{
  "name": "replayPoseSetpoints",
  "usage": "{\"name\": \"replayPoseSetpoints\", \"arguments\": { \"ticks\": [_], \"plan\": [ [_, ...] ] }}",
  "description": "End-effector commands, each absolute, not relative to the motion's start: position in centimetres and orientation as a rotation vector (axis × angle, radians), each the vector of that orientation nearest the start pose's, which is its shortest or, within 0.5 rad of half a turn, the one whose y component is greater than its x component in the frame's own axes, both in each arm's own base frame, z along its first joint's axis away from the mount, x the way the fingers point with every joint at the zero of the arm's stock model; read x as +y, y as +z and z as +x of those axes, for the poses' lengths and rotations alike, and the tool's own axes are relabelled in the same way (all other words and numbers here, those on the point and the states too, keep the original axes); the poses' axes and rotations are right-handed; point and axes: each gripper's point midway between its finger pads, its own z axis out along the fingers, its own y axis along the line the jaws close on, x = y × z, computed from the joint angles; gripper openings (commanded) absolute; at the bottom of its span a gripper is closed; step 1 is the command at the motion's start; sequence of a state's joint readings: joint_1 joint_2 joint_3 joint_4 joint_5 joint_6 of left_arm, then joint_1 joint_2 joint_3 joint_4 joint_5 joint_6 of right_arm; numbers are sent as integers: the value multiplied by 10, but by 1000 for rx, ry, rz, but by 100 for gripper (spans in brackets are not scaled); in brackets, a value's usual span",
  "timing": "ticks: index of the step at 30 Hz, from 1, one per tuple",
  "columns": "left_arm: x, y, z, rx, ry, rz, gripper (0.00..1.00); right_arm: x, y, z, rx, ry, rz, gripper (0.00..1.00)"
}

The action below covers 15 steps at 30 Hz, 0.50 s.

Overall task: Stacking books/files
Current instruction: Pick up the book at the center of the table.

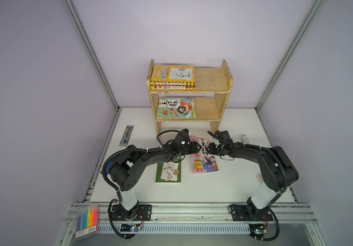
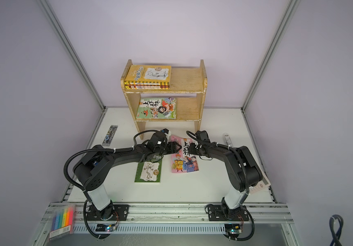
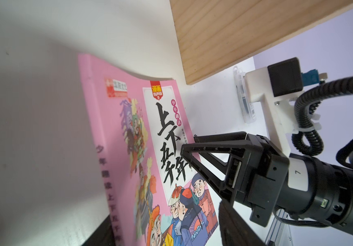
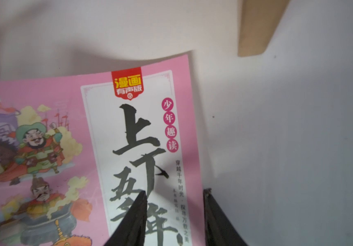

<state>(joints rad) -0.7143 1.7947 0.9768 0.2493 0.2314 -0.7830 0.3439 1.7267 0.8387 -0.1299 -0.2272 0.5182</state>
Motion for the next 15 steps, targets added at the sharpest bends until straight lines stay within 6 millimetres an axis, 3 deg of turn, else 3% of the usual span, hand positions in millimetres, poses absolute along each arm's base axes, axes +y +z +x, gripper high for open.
{"name": "replayPoseSetpoints", "arguments": {
  "ticks": [1, 5, 12, 15],
  "plan": [
    [-358, 106, 346, 2338, -1099, 86, 61, 161, -3, 326, 2802, 561, 166, 44],
    [-356, 105, 346, 2354, -1076, 86, 43, 161, -3, 326, 2802, 557, 163, 44],
    [-352, 107, 343, 2357, -1036, 104, 0, 164, 10, 331, 2753, 581, 120, 46],
    [-352, 114, 340, 2336, -1019, 153, 0, 164, 22, 335, 2714, 582, 96, 48]
  ]
}}
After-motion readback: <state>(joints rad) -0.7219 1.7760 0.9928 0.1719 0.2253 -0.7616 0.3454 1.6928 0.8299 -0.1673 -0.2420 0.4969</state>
